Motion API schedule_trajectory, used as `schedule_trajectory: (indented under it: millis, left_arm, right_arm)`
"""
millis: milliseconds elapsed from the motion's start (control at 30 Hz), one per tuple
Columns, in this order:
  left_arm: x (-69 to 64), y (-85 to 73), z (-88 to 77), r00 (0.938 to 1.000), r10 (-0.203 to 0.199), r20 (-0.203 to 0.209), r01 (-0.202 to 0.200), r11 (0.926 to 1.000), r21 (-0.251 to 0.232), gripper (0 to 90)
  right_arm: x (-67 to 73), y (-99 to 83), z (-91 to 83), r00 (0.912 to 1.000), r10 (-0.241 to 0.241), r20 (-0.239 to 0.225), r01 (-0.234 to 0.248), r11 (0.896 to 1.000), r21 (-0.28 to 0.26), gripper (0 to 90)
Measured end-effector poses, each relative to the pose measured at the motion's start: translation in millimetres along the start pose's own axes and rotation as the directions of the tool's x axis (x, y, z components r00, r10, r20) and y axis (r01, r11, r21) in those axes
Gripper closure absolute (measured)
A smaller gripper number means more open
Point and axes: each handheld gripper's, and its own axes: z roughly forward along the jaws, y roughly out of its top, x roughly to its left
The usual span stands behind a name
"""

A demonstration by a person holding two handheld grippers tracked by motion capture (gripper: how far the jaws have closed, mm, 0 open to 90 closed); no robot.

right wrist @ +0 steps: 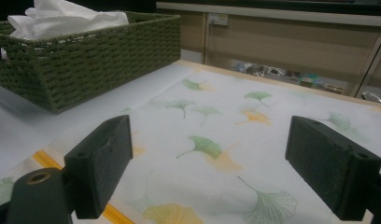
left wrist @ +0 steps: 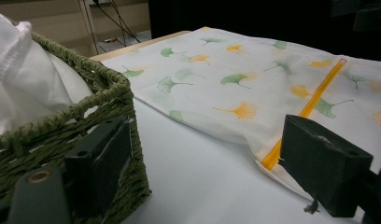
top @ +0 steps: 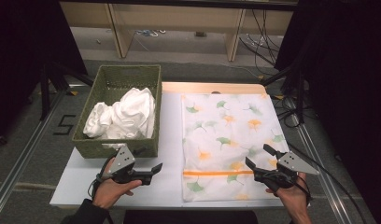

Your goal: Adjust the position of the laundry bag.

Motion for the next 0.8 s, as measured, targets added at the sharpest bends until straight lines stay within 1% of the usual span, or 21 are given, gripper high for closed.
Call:
schedule_trajectory:
  millis: [33, 100, 133, 167, 233, 267, 300, 333, 400, 433, 467, 500, 533, 567, 600, 633, 667, 700, 733, 767, 800]
  left_arm:
    - [0.1, 0.3, 0.6, 1.0000, 0.008, 0.002, -0.008, 1.0000, 0.000, 16.6]
    - [-1.3, -0.1, 2.4, 0.9999, 0.007, 0.013, -0.007, 1.0000, 0.007, 16.5]
    - [-2.3, -0.5, 3.1, 0.9998, 0.005, 0.018, -0.005, 0.9999, 0.012, 16.5]
    - [-3.0, -0.8, 4.3, 0.9997, 0.004, 0.024, -0.004, 0.9999, 0.011, 16.8]
    - [-4.7, -0.2, 5.4, 0.9996, 0.012, 0.027, -0.013, 0.9997, 0.023, 16.9]
    - [-5.5, -0.4, 7.0, 0.9993, 0.011, 0.036, -0.011, 0.9998, 0.016, 16.9]
    - [-6.4, -0.1, 7.5, 0.9993, 0.012, 0.036, -0.013, 0.9996, 0.023, 16.9]
    - [-7.5, 0.0, 8.6, 0.9991, 0.011, 0.041, -0.012, 0.9996, 0.028, 17.1]
    - [-10.5, 0.5, 12.7, 0.9983, 0.014, 0.056, -0.015, 0.9994, 0.030, 17.2]
    - [-12.6, 0.3, 15.0, 0.9980, 0.009, 0.062, -0.012, 0.9993, 0.037, 17.5]
    - [-16.0, -0.1, 19.1, 0.9972, 0.018, 0.073, -0.022, 0.9981, 0.057, 17.7]
    - [-16.0, -0.1, 19.1, 0.9972, 0.018, 0.073, -0.022, 0.9981, 0.057, 18.0]
    - [-19.4, -0.5, 22.3, 0.9973, 0.014, 0.072, -0.020, 0.9967, 0.079, 18.0]
    - [-20.3, -0.8, 25.2, 0.9961, 0.026, 0.085, -0.033, 0.9963, 0.079, 18.2]
    - [-23.8, -1.8, 29.2, 0.9951, 0.028, 0.095, -0.037, 0.9950, 0.092, 18.1]
    - [-26.4, -2.6, 32.0, 0.9943, 0.024, 0.104, -0.034, 0.9944, 0.099, 18.2]
    - [-29.0, -3.2, 35.7, 0.9926, 0.038, 0.115, -0.051, 0.9923, 0.113, 18.3]
    - [-32.0, -3.6, 39.1, 0.9916, 0.044, 0.122, -0.059, 0.9905, 0.125, 18.3]
    - [-34.6, -3.9, 43.0, 0.9891, 0.047, 0.140, -0.065, 0.9892, 0.131, 18.8]
    - [-38.1, -4.3, 47.2, 0.9886, 0.041, 0.145, -0.063, 0.9873, 0.146, 19.6]
    - [-41.0, -4.6, 50.4, 0.9885, 0.039, 0.146, -0.063, 0.9853, 0.159, 19.8]
  right_arm:
    - [0.0, 0.0, 0.0, 1.0000, 0.000, 0.000, 0.000, 1.000, 0.000, 15.8]
    - [-0.6, -0.6, 0.4, 1.0000, 0.001, -0.005, -0.001, 1.000, 0.003, 15.9]
    - [-1.5, -0.5, 1.2, 0.9997, 0.003, -0.022, -0.003, 1.000, 0.006, 16.0]
    - [-1.2, -0.3, 1.3, 0.9999, 0.000, -0.014, 0.000, 1.000, 0.011, 16.2]
    - [-1.9, -0.6, 1.4, 0.9999, -0.001, -0.016, 0.001, 1.000, 0.015, 16.3]
    - [-1.7, -0.9, 1.0, 1.0000, 0.002, 0.009, -0.002, 1.000, 0.011, 16.4]
    - [-1.7, -0.9, 1.0, 1.0000, 0.002, 0.009, -0.002, 1.000, 0.011, 16.4]
    - [-2.2, -0.7, 0.1, 1.0000, 0.001, 0.009, -0.001, 1.000, 0.024, 16.8]
    - [-2.1, -1.2, 0.6, 0.9998, 0.004, 0.019, -0.004, 1.000, 0.013, 16.8]
    - [-2.9, -1.3, 1.4, 0.9998, 0.001, 0.019, -0.001, 1.000, 0.004, 16.8]
    - [-5.1, -0.3, 0.9, 1.0000, 0.009, 0.002, -0.009, 1.000, 0.021, 17.1]
    - [-6.4, 0.3, -0.6, 0.9995, -0.012, 0.030, 0.012, 1.000, 0.026, 17.2]
    - [-6.4, 0.3, -0.6, 0.9995, -0.012, 0.030, 0.012, 1.000, 0.026, 17.2]
    - [-7.2, 0.0, -1.0, 0.9996, 0.003, 0.029, -0.003, 1.000, 0.017, 17.5]
    - [-8.7, 0.5, -1.6, 0.9996, 0.005, 0.027, -0.006, 1.000, 0.027, 18.0]
    - [-10.9, 0.6, -1.9, 0.9995, 0.000, 0.033, -0.001, 1.000, 0.019, 18.3]
    - [-14.1, 0.9, -3.7, 0.9988, -0.002, 0.049, 0.002, 1.000, 0.004, 18.8]
    - [-14.1, 0.9, -3.7, 0.9988, -0.002, 0.049, 0.002, 1.000, 0.004, 18.8]
    - [-14.8, 0.9, -4.7, 0.9983, 0.004, 0.058, -0.004, 1.000, 0.007, 19.3]
    - [-16.8, 0.9, -5.3, 0.9980, -0.006, 0.062, 0.005, 1.000, 0.003, 19.7]
    - [-19.5, 0.6, -7.2, 0.9957, -0.002, 0.093, 0.002, 1.000, -0.003, 24.1]
